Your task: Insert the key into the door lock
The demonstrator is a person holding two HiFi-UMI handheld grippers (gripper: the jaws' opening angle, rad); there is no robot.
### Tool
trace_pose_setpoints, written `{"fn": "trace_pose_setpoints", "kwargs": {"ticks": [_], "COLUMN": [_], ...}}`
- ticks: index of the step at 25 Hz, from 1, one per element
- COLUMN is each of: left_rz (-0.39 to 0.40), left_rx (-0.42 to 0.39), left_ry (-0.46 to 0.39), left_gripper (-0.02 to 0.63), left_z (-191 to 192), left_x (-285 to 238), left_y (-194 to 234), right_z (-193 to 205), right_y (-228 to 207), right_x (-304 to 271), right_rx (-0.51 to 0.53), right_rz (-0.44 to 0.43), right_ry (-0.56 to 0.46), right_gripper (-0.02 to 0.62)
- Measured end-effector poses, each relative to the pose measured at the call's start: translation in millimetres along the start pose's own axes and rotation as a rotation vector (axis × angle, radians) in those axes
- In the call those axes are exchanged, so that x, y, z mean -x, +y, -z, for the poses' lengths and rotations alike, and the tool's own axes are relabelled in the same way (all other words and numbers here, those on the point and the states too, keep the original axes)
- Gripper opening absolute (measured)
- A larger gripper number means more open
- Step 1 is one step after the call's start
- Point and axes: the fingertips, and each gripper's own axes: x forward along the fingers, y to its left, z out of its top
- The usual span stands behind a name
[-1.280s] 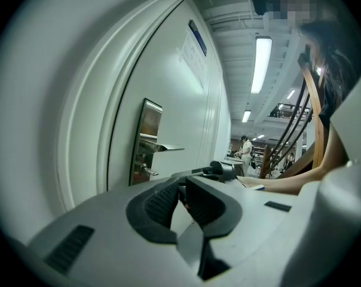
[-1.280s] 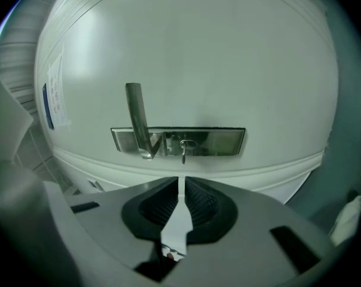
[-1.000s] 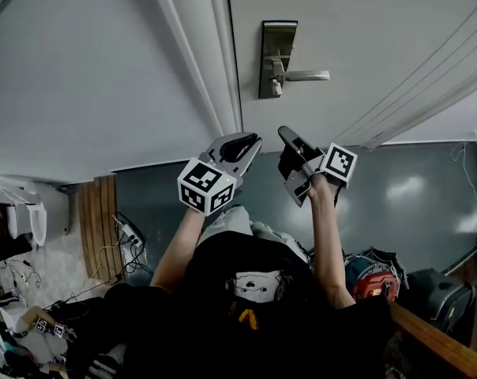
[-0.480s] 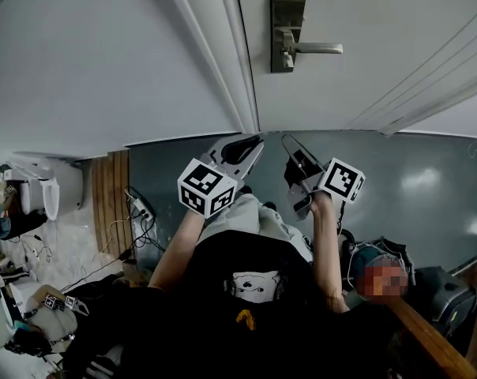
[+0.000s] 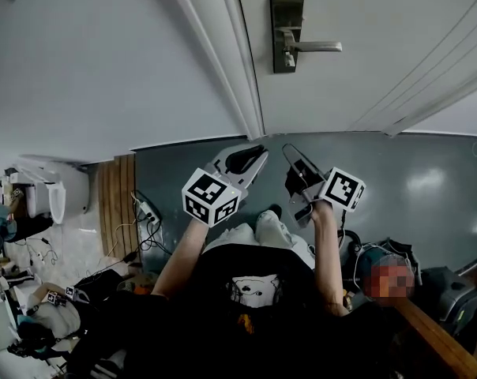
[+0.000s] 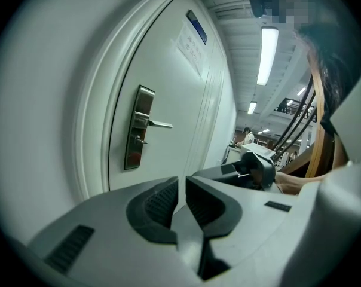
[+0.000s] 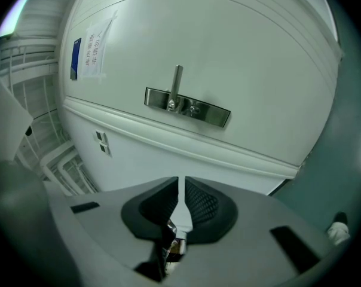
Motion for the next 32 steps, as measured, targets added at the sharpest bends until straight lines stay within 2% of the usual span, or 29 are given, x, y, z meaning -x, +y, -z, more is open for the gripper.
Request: {"fn": "trace_pose_setpoints", "kwargs": {"ticks": [6,13,19,25,32], "left_rz": [0.024,0.043,0.036,0.047,0.094], "left_rx": [-0.019,-0.015,-0.068,-0.028,-0.005], "left_ry": [-0.028,-0.076,-0.104,-0.137,-0.134], "left_gripper": [0.044,0.044,0.044,0.044,0.044], "left_z": [-0.6,0.9,4.4,19.1,37.0], "left_x": [22.1,65.8,118.2,146.7,159.0], "left_y": [-13.6,-37.3,-68.8,-84.8,-111.6], "right_z": [25.7,58.1,101.2,136.3,153.2], "right_y": [17.1,39.2,64.1,79.0,92.8], "right_x": [4.6,29.9,54.6,76.0,109.3], "right_rx": [0.002,0.036,0.081,0.132,0.185], "right_rz": [-0.02,0.021,0.017,0.031,0.027], "right_ry": [-0.007,-0.046,-0.074,-0.083,-0.117], "right_gripper": [0.021,0.021,0.021,0.021,0.02]}}
